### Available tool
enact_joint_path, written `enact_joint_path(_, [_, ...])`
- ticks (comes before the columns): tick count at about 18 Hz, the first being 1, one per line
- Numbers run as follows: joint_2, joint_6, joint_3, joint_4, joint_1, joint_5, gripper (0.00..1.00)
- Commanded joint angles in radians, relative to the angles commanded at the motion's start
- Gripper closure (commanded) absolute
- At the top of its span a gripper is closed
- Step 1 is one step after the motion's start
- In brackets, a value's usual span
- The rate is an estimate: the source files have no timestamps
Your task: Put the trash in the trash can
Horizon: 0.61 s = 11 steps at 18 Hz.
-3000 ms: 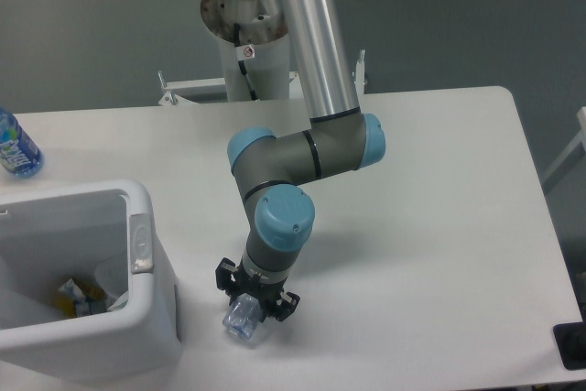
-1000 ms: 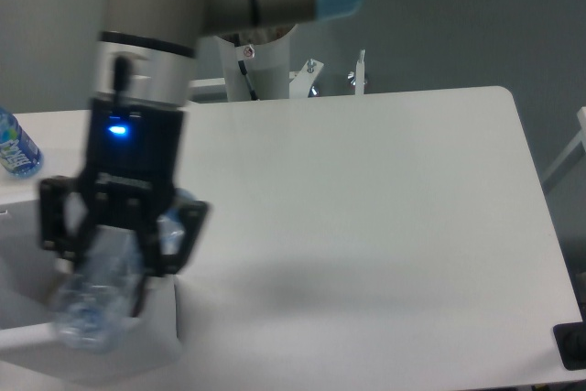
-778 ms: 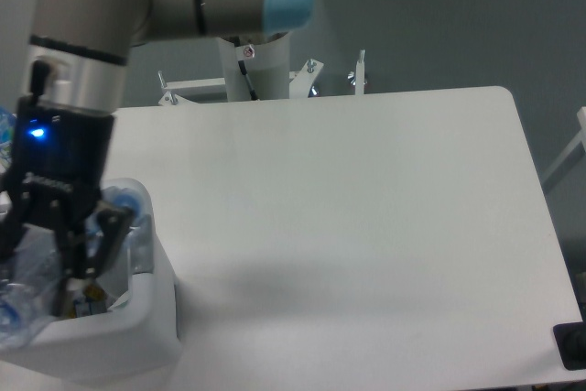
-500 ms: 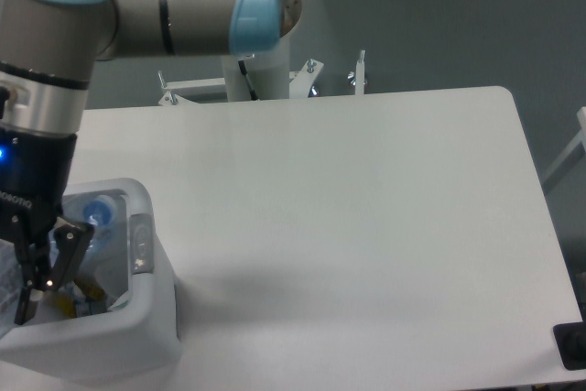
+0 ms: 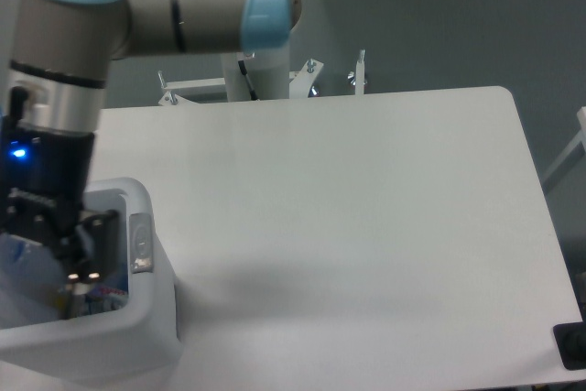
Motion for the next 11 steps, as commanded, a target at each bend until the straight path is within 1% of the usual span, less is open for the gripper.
enact_joint_path(1, [0.002, 0.0, -0.011, -0.003, 0.037, 0.0, 0.0])
enact_joint_path(3, [0.029, 0.008, -0.043, -0.006, 0.112, 0.0, 0.0])
enact_joint_path(4, [0.04, 0.027, -0.057, -0.014, 0.137, 0.008, 0.0])
enact_joint_path(5, [0.052, 0.072, -0.072, -0.041, 0.155, 0.05, 0.0])
enact_joint_path(7, [0.101, 0.212, -0.094, -0.116, 0.189, 0.202, 0.0])
enact_joint_path(8, [0.115, 0.285, -0.109, -0.144, 0.195, 0.259, 0.0])
enact_joint_path(11, [0.138, 0.42, -0.107, -0.262, 0.211, 0.351, 0.0])
